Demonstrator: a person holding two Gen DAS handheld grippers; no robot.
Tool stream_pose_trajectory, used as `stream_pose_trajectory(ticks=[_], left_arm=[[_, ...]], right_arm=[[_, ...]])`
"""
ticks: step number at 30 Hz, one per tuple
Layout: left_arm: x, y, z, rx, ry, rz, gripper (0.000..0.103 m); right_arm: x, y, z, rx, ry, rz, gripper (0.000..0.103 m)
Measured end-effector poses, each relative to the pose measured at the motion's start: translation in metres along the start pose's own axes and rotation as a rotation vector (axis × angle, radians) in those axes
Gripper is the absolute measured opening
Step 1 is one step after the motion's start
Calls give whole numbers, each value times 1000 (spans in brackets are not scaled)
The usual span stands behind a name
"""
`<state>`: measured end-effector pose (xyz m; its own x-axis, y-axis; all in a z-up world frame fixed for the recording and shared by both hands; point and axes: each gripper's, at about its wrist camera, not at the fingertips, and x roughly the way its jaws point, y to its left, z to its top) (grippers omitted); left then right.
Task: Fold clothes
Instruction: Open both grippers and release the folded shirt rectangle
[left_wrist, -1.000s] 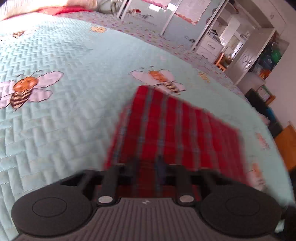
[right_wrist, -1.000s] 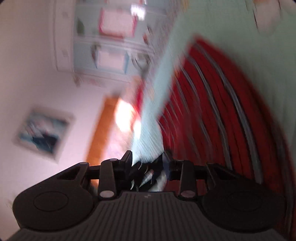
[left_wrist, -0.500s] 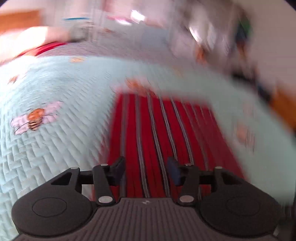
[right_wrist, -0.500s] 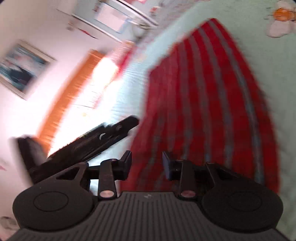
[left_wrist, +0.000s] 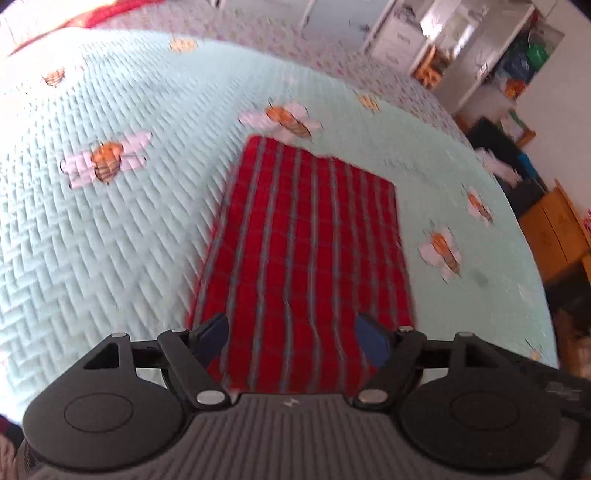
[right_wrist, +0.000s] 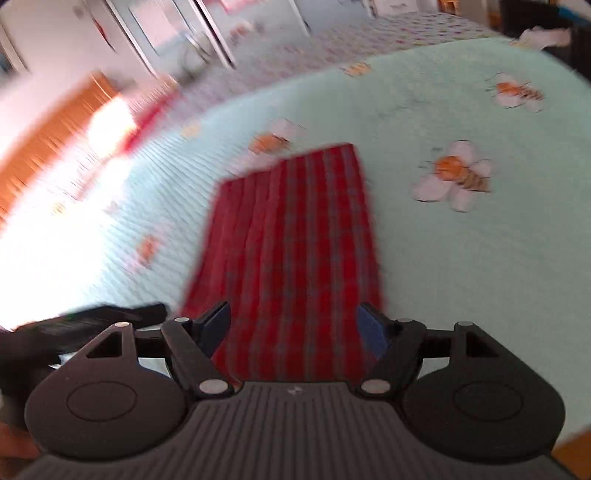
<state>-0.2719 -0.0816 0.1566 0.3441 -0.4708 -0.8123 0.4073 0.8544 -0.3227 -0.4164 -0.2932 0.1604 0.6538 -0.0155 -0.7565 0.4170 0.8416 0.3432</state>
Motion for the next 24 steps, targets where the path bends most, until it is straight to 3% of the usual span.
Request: stream_pose_trajectory(ticks=[4, 6, 9, 13, 18, 24], left_arm=[[-19, -15, 9, 7, 96, 64, 82], [-28, -23, 14, 18, 134, 71, 93], [-40, -37, 22, 55, 129, 115, 99], [-42, -42, 38, 50, 145, 192, 99], [-34, -49, 49, 120, 156, 316, 99], [-9, -50, 55, 187, 214, 383, 99]], right_arm=[[-19, 19, 8, -70, 27, 5, 75], [-23, 36, 16, -102, 41, -10, 75], [-28, 53, 27, -129, 95, -34, 75], [-35, 66, 41, -161, 125, -67, 75], [-12, 76, 56, -226, 207, -181, 75], [11, 74, 67, -230, 236, -189, 75]])
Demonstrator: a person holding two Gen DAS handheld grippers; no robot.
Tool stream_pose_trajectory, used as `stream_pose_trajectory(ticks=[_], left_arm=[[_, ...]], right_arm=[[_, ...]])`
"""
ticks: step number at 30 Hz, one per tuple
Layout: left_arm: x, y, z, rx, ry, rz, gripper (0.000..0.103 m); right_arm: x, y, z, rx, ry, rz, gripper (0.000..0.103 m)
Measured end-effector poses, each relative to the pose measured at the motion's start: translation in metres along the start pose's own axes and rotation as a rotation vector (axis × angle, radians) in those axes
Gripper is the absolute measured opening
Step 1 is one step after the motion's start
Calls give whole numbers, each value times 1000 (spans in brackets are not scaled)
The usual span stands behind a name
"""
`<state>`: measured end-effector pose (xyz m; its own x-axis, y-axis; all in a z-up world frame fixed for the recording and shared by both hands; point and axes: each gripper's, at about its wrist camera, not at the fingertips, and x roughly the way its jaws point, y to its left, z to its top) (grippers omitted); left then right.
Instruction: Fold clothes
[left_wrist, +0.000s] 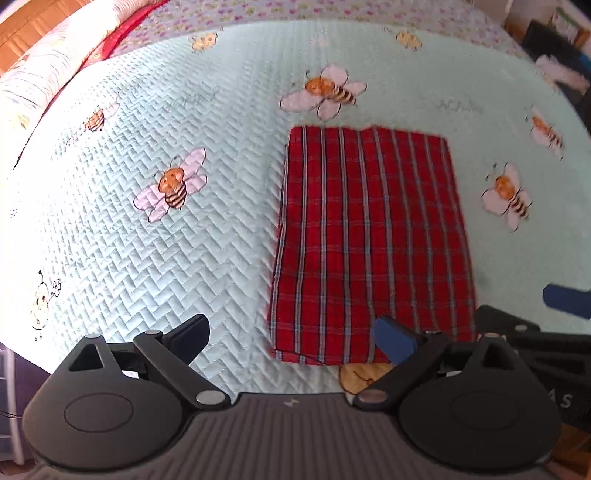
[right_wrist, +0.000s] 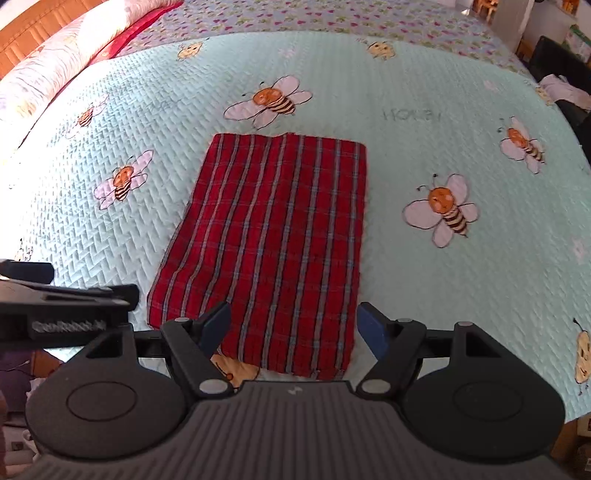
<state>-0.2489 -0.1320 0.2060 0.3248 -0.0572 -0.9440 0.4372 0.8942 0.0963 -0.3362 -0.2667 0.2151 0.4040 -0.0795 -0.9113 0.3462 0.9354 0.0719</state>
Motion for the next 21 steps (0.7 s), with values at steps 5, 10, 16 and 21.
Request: stream_pose_trajectory(ticks=[5, 10, 16, 21], left_arm=[[28, -7, 8, 51, 75, 46, 99], [49, -3, 16, 29, 110, 28, 98], [60, 0, 22, 13, 116, 40, 98], [63, 1, 18, 4, 120, 41, 98]], right_arm=[[22, 6, 7, -46, 62, -19, 75], [41, 8, 16, -61, 94, -28, 75], [54, 10, 25, -71, 115, -23, 75], [57, 9, 25, -72, 119, -19, 75]])
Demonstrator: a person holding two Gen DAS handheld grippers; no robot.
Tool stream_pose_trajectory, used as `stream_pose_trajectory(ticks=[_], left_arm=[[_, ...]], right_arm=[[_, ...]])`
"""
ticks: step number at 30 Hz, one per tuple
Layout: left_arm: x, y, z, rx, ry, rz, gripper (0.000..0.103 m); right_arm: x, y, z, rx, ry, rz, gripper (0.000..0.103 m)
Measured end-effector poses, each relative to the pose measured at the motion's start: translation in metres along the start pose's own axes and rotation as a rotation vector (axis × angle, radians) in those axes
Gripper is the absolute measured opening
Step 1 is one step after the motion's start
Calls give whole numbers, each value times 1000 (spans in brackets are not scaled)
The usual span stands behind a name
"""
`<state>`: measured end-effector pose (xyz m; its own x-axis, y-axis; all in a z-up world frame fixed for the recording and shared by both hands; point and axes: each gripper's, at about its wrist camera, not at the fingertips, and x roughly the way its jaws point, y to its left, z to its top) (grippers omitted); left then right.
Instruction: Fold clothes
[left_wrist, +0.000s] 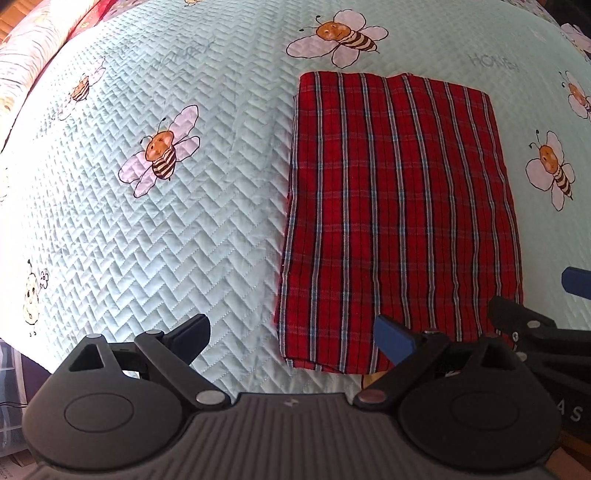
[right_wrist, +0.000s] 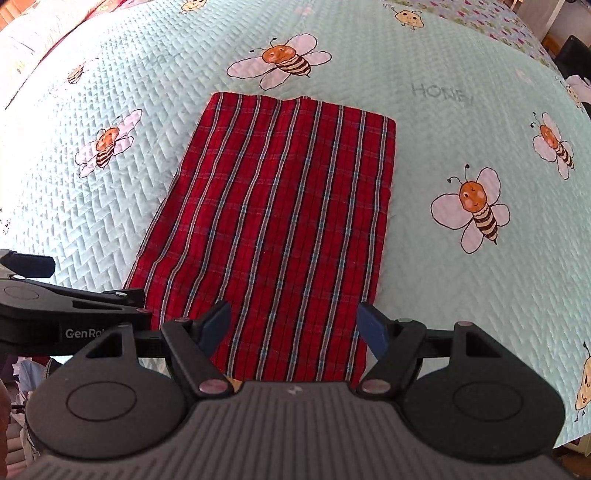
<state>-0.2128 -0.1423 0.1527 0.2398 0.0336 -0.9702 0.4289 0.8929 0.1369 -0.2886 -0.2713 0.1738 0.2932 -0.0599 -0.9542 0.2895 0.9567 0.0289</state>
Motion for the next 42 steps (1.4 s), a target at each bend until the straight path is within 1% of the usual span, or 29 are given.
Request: stream_pose_trajectory(ticks=[6, 8, 10, 12, 13, 14, 16, 17, 18, 20, 21, 22, 23, 24, 26, 28, 30, 33, 36, 39, 42], left_arm=[[-1, 1, -9, -9, -13, -1, 98], [-3, 2, -12, -16, -26, -10, 98], [-7, 3, -15, -12, -57, -25, 98], [-12, 2, -21, 19, -121, -50, 98], [-15, 2, -26, 44, -167, -69, 98], [-17, 2, -32, 74, -222, -92, 98], [-22, 2, -51, 147, -356, -111, 98], [-23, 2, -61, 193, -427, -99, 98], [-21, 1, -73, 247, -495, -62, 98], [-13, -3, -98, 372, -620, 44, 98], [-5, -6, -111, 439, -668, 113, 98], [5, -6, -120, 488, -695, 172, 98], [15, -4, -128, 529, -713, 225, 98], [24, -2, -135, 550, -721, 252, 98], [33, 7, -143, 557, -726, 254, 98], [40, 14, -151, 580, -751, 274, 98], [50, 16, -159, 644, -777, 335, 98], [63, 16, -171, 729, -802, 398, 98], [77, 17, -179, 780, -828, 439, 98], [89, 18, -186, 842, -839, 443, 98], [99, 20, -192, 937, -888, 433, 98]], right_arm=[[0, 1, -7, 1, 4, 5, 75], [-3, 1, -8, -3, -4, 6, 75], [-7, 0, -11, -7, -16, 15, 75], [-11, -3, -15, -9, -37, 35, 75], [-13, -6, -19, -14, -54, 52, 75], [-15, -10, -24, -21, -80, 69, 75], [-20, -19, -36, -34, -137, 100, 75], [-24, -24, -45, -46, -192, 100, 75], [-30, -29, -58, -66, -268, 91, 75], [-40, -40, -85, -130, -435, 65, 75], [-44, -46, -104, -182, -545, 37, 75], [-44, -49, -121, -237, -624, 1, 75], [-40, -51, -136, -305, -664, -31, 75], [-34, -54, -150, -360, -691, -68, 75], [-18, -59, -169, -383, -670, -155, 75], [-10, -67, -185, -389, -675, -152, 75], [-5, -73, -199, -407, -692, -146, 75], [3, -66, -209, -465, -707, -207, 75], [19, -51, -216, -605, -747, -286, 74], [45, -31, -229, -792, -750, -382, 74], [64, -16, -241, -919, -733, -396, 74]])
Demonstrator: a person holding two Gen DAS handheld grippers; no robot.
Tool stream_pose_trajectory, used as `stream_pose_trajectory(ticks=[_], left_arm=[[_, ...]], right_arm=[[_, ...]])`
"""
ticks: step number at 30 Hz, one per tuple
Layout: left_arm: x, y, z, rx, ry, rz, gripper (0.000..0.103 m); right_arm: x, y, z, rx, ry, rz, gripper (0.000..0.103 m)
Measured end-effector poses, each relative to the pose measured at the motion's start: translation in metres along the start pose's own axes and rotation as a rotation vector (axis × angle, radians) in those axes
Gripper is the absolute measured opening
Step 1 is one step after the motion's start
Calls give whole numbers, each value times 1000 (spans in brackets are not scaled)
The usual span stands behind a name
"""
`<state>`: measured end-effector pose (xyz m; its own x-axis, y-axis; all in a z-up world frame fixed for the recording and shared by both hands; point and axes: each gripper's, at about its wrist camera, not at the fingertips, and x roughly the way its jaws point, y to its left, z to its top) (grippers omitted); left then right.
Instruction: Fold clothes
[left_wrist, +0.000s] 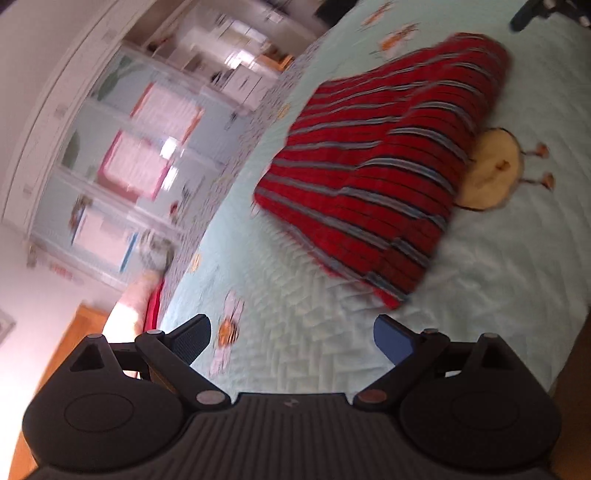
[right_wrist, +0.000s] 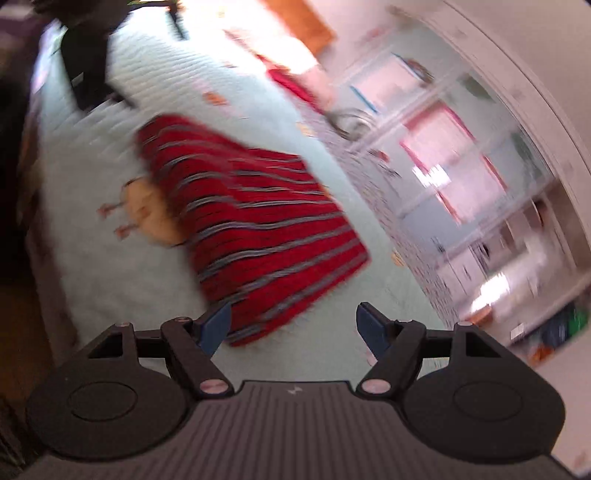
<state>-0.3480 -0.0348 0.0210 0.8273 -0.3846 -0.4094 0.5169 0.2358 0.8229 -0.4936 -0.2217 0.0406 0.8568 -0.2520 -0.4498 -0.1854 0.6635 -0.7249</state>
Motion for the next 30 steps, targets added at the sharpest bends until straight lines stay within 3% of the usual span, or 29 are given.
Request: stream_pose_trajectory(ticks=[6, 10, 15, 20, 23, 28, 30], left_arm=[[9, -16, -18, 157, -167, -59, 98], [15, -11, -25, 194, -246, -98, 99], [39, 6, -19, 176, -260, -206, 103], [55, 14, -8, 243, -311, -271, 103], [66, 23, 1, 245, -303, -312, 103], [76, 21, 4, 269, -352, -264, 103], [84, 21, 0, 273, -417, -179, 103]], right_arm=[[18, 27, 1, -89, 32, 17, 74], [28, 29, -3, -135, 43, 14, 74], [43, 28, 0, -135, 40, 37, 75], [52, 28, 6, -118, 35, 54, 75], [52, 32, 6, -125, 24, 50, 75], [50, 30, 5, -150, 3, 54, 76], [49, 28, 5, -157, -8, 49, 76]])
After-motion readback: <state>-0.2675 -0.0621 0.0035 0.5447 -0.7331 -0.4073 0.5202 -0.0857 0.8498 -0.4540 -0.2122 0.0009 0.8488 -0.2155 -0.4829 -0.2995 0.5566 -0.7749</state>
